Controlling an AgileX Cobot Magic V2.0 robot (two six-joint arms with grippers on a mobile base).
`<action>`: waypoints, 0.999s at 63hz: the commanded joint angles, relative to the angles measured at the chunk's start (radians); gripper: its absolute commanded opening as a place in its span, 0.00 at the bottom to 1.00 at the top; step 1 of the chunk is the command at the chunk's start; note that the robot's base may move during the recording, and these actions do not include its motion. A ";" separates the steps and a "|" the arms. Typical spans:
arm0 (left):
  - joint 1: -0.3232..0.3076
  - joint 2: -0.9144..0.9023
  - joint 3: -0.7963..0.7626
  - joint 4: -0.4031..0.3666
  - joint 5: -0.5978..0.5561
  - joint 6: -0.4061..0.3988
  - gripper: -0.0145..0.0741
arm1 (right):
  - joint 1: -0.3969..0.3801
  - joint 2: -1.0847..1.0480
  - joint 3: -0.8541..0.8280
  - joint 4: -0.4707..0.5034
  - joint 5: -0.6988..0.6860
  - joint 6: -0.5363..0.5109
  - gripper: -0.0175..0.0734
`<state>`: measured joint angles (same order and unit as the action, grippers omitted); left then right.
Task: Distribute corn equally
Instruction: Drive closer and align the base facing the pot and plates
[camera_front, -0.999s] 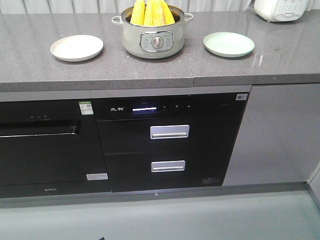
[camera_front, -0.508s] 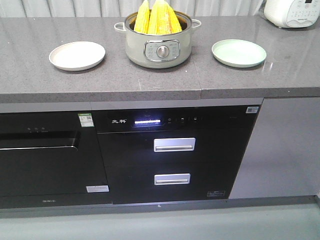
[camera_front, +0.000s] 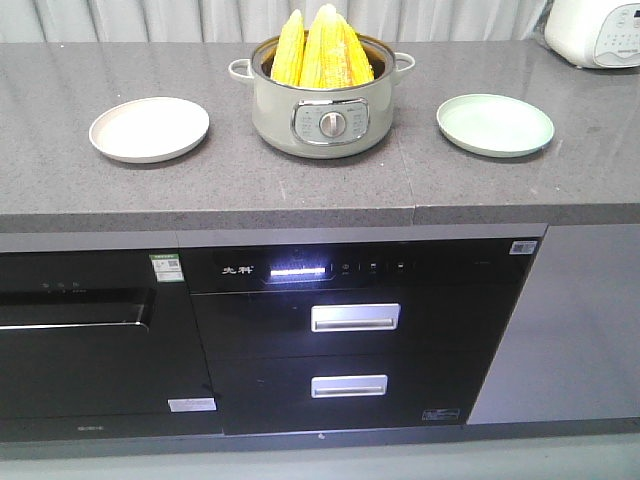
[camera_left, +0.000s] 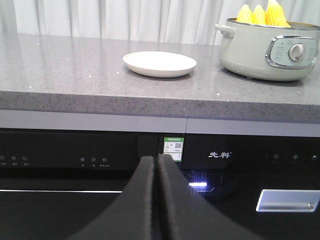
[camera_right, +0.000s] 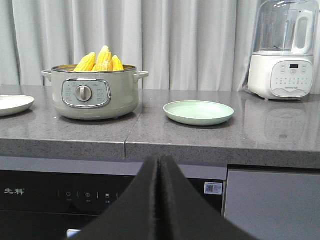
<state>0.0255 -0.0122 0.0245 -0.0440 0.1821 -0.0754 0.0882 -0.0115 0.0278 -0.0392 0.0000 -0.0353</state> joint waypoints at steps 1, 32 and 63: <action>0.000 -0.014 -0.023 -0.008 -0.071 -0.003 0.16 | -0.008 -0.008 0.019 -0.008 -0.082 -0.007 0.19; 0.000 -0.014 -0.023 -0.008 -0.071 -0.003 0.16 | -0.008 -0.008 0.019 -0.008 -0.082 -0.007 0.19; 0.000 -0.014 -0.023 -0.008 -0.071 -0.003 0.16 | -0.008 -0.008 0.019 -0.008 -0.082 -0.007 0.19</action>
<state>0.0255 -0.0122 0.0245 -0.0440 0.1821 -0.0754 0.0882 -0.0115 0.0278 -0.0392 0.0000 -0.0353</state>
